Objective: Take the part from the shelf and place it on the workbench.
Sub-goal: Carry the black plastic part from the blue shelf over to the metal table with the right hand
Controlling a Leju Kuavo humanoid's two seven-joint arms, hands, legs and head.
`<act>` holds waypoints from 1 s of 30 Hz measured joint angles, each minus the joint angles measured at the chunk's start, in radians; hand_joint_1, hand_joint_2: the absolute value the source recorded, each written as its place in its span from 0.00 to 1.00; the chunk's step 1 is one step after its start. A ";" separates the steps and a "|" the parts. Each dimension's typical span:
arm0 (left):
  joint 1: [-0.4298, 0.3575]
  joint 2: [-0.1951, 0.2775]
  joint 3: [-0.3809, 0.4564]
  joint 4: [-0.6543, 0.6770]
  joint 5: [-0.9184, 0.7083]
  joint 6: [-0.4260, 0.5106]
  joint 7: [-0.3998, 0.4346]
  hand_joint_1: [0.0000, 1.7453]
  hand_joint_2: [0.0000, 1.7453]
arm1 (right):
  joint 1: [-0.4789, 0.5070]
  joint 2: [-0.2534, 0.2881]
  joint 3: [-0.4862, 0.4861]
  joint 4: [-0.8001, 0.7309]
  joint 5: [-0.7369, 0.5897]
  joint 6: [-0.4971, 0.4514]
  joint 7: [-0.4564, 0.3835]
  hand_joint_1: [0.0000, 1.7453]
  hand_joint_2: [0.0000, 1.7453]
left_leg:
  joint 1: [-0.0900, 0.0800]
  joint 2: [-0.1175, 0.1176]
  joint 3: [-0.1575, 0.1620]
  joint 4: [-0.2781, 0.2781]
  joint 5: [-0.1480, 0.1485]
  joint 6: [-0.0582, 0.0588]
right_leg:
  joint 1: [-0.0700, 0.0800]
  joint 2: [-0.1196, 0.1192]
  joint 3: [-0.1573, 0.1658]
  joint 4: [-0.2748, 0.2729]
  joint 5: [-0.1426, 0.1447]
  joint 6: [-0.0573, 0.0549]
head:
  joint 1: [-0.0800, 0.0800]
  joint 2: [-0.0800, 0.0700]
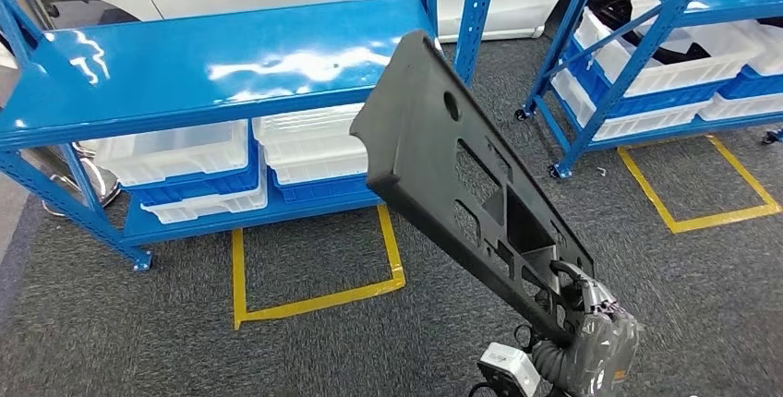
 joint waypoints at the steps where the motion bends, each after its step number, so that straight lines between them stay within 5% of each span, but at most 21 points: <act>1: 0.000 0.000 0.000 0.000 0.000 0.001 -0.001 0.00 1.00 | 0.005 0.002 -0.011 -0.005 -0.005 0.000 -0.003 1.00 1.00 | 0.001 0.011 0.001 -0.004 0.004 0.007 | 0.001 -0.013 -0.006 0.010 -0.008 0.005 | 0.001 0.000; 5: 0.002 -0.001 0.001 0.000 0.001 0.002 -0.002 0.00 1.00 | 0.011 0.006 -0.037 -0.013 -0.010 0.000 -0.007 1.00 1.00 | -0.003 0.066 0.000 -0.011 0.008 0.024 | 0.001 -0.090 -0.101 0.215 -0.117 0.018 | 0.005 0.000; 7: 0.003 0.000 0.002 0.000 0.002 0.002 -0.002 0.00 1.00 | 0.015 0.006 -0.046 -0.014 -0.010 0.000 -0.008 1.00 1.00 | -0.006 0.091 -0.001 -0.011 0.007 0.025 | 0.000 -0.098 -0.120 0.264 -0.122 0.019 | 0.006 0.000; 11: 0.000 -0.001 0.003 0.000 0.003 0.002 -0.002 0.00 1.00 | 0.016 0.007 -0.055 -0.018 -0.010 0.000 -0.008 1.00 1.00 | -0.014 0.129 0.005 -0.011 0.002 0.021 | 0.013 -0.150 0.008 0.034 -0.023 -0.005 | 0.005 0.000; 13: -0.001 -0.002 0.004 0.000 0.003 0.003 -0.002 0.00 1.00 | 0.016 0.008 -0.058 -0.022 -0.010 0.000 -0.009 1.00 1.00 | -0.017 0.144 0.006 -0.011 0.000 0.014 | 0.024 -0.165 0.027 -0.012 -0.017 -0.017 | 0.005 0.000; 15: -0.002 -0.002 0.004 0.000 0.003 0.003 -0.002 0.00 1.00 | 0.018 0.012 -0.062 -0.024 -0.010 0.000 -0.011 1.00 1.00 | -0.018 0.155 0.010 -0.013 -0.001 0.004 | 0.022 -0.147 0.025 -0.018 -0.011 -0.024 | 0.005 0.000; 17: -0.003 -0.002 0.005 0.000 0.003 0.003 -0.002 0.00 1.00 | 0.018 0.018 -0.067 -0.026 -0.012 -0.001 -0.015 1.00 1.00 | -0.016 0.129 0.003 0.011 -0.026 -0.005 | 0.015 -0.130 0.028 -0.030 -0.002 -0.034 | 0.005 0.000; 20: -0.001 -0.002 0.006 0.000 0.003 0.005 -0.003 0.00 1.00 | 0.020 0.029 -0.074 -0.029 -0.028 -0.001 -0.030 1.00 1.00 | -0.011 0.074 -0.072 0.184 -0.121 -0.014 | 0.010 -0.104 0.027 -0.035 0.003 -0.040 | 0.004 0.000; 22: 0.003 -0.001 0.009 0.000 0.003 0.007 -0.003 0.00 1.00 | 0.024 0.036 -0.085 -0.031 -0.044 -0.001 -0.043 1.00 1.00 | -0.010 0.069 -0.108 0.263 -0.136 -0.017 | 0.009 -0.081 0.026 -0.031 0.003 -0.040 | 0.004 0.000; 24: 0.005 0.000 0.013 0.000 0.003 0.009 -0.004 0.00 1.00 | 0.030 0.044 -0.101 -0.036 -0.062 -0.001 -0.056 1.00 1.00 | -0.006 0.064 -0.075 0.189 -0.076 -0.020 | 0.006 -0.055 0.025 -0.022 0.000 -0.037 | 0.004 0.000; 26: 0.006 0.000 0.017 0.000 0.003 0.010 -0.006 0.00 1.00 | 0.035 0.053 -0.116 -0.044 -0.081 -0.001 -0.070 1.00 1.00 | 0.001 0.025 -0.017 0.062 -0.022 -0.021 | 0.003 -0.030 0.019 -0.007 -0.006 -0.028 | 0.005 0.000; 28: 0.006 0.000 0.021 0.001 0.003 0.011 -0.007 0.00 1.00 | 0.040 0.062 -0.131 -0.052 -0.100 -0.001 -0.083 1.00 1.00 | 0.002 -0.006 0.005 0.011 -0.016 -0.017 | 0.003 -0.010 0.008 0.004 -0.007 -0.016 | 0.005 0.000; 30: 0.005 0.000 0.023 0.001 0.004 0.012 -0.008 0.00 1.00 | 0.049 0.068 -0.148 -0.060 -0.122 -0.001 -0.093 1.00 1.00 | -0.001 0.004 0.005 0.009 -0.014 -0.006 | 0.001 0.007 0.000 0.004 -0.002 -0.005 | 0.005 0.000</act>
